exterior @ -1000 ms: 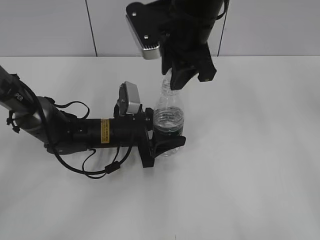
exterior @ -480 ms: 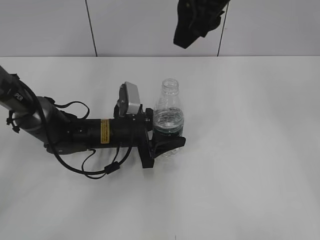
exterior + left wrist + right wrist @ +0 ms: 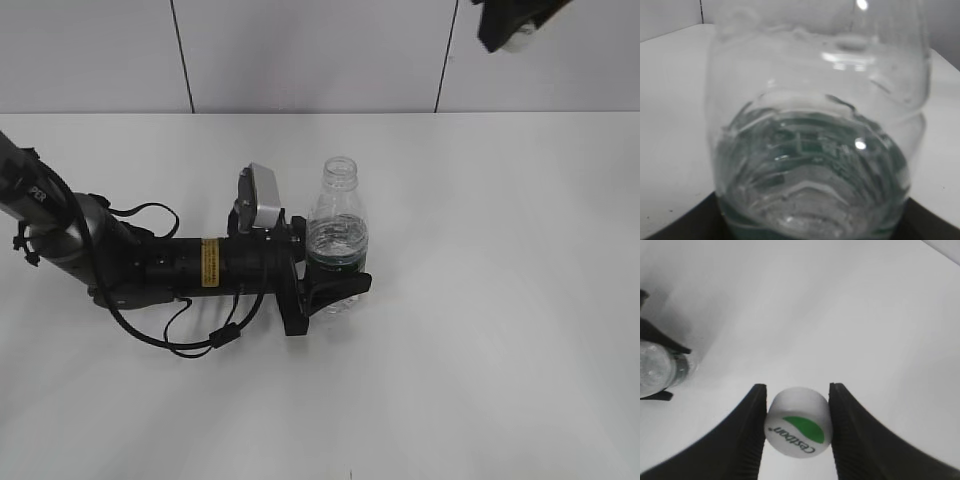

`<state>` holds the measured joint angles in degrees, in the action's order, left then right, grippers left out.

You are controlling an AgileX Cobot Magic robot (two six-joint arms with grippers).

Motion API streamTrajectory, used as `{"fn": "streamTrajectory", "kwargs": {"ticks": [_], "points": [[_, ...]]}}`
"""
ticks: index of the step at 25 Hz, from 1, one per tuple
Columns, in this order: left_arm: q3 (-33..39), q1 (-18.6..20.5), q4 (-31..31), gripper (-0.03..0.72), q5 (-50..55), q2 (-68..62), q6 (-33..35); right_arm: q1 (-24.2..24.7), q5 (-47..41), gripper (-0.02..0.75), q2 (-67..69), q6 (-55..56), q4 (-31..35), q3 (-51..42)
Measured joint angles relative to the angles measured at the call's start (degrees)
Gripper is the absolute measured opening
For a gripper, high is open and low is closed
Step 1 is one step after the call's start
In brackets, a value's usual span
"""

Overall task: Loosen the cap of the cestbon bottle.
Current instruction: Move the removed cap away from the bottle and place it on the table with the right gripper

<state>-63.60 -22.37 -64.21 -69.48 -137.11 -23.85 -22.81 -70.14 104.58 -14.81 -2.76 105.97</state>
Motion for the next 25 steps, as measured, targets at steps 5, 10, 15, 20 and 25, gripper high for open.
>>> {"fn": "streamTrajectory", "kwargs": {"ticks": [5,10,15,20,25], "points": [[0.0,0.0,0.0,0.408,0.0,0.0,0.0,8.4,0.6,0.29,0.0,1.7,1.3,-4.4],[0.0,0.0,0.8,0.408,0.1,0.0,0.0,14.5,11.7,0.29,0.0,1.7,3.8,-17.3],[0.0,0.0,2.3,0.408,0.4,0.0,0.0,16.8,19.8,0.29,3.5,1.7,4.6,-26.0],[0.0,0.0,2.6,0.408,0.4,0.0,0.0,16.9,23.7,0.29,10.8,1.6,4.6,-26.6],[0.0,0.0,2.7,0.408,0.5,0.0,0.0,16.9,26.5,0.29,16.3,1.4,4.9,-26.6]]}}
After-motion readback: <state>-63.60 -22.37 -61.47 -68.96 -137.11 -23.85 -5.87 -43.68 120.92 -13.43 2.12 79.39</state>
